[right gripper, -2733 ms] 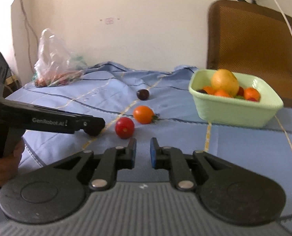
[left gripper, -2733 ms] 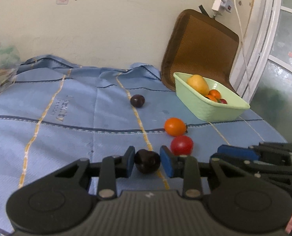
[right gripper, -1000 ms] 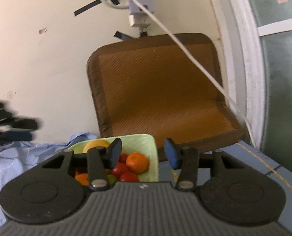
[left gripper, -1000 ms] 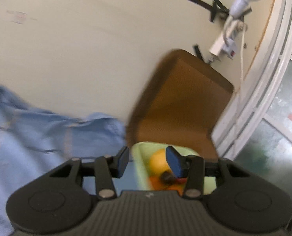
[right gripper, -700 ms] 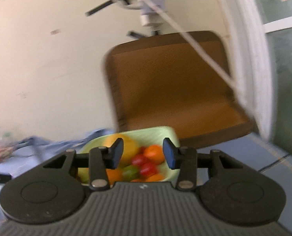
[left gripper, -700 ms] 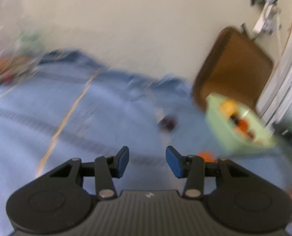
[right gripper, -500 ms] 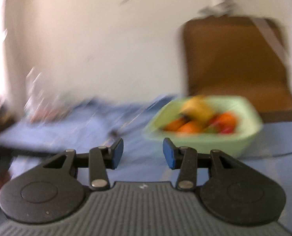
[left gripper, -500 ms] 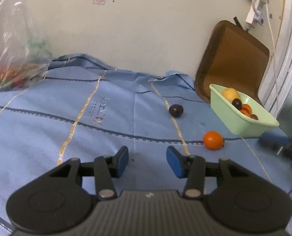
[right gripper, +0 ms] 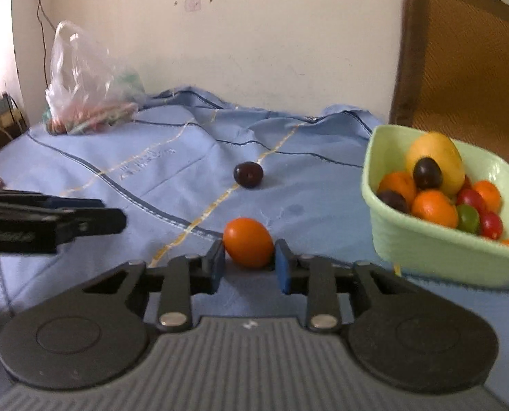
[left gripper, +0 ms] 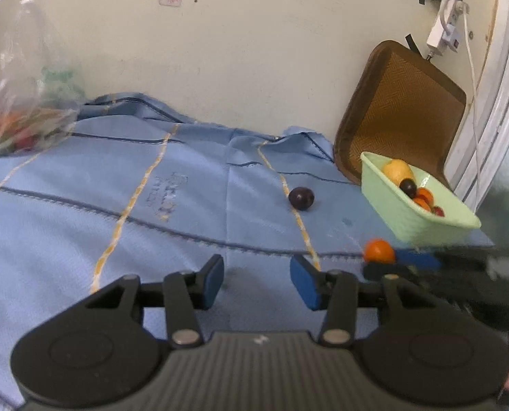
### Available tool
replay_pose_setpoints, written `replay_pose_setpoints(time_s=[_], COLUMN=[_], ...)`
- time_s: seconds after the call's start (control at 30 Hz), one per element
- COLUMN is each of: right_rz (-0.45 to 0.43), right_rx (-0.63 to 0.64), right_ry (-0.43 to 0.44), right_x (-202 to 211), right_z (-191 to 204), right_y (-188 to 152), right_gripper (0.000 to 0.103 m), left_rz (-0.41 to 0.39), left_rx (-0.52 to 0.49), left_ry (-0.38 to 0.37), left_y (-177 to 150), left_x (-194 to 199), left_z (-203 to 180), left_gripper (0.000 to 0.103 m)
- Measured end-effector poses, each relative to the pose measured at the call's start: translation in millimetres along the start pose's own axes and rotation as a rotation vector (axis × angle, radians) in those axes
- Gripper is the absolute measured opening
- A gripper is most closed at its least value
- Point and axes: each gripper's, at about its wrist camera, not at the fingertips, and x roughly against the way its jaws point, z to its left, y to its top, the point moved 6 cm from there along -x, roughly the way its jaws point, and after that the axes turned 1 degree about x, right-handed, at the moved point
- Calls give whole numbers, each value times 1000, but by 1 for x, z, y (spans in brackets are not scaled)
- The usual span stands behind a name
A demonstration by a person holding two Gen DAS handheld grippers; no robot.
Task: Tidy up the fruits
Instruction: 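Grasp an orange tomato with the right gripper while the left gripper grasps a dark plum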
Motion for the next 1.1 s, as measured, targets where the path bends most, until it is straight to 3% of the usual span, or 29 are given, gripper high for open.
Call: replay_pose_setpoints(time_s=[0.2,0.3,0.4,0.5,0.7,0.83,1.1], right_rz=[-41,-32,-31,-33,-35,-44,-30], right_rx=[-84,-133,-146,-166,-169,-166,-67], right_ry=[11,32,63,93,111,113,54], right_x=[25,19,17,16,16,18,38], right_z=[-15,-19,-19,-21,-20,-22,-4], right_y=[-14,-12,-12,-10,-8,-9,-25], right_gripper=[33,34,35,34,34,34,34], left_rz=[-37,-1,74,80,71,68,70], left_rx=[-118,-196,-212,-210,-127,-116,-187], left_ry=[13,44,36,64,61,43,-26], left_y=[38,45,44,44,41,21,-35], left_x=[-51,-85,-107,-111,-98,-63,18], left_z=[-34,-51,-61,-58,-49,-48,-58], left_gripper=[45,41,34,28,28,28,28])
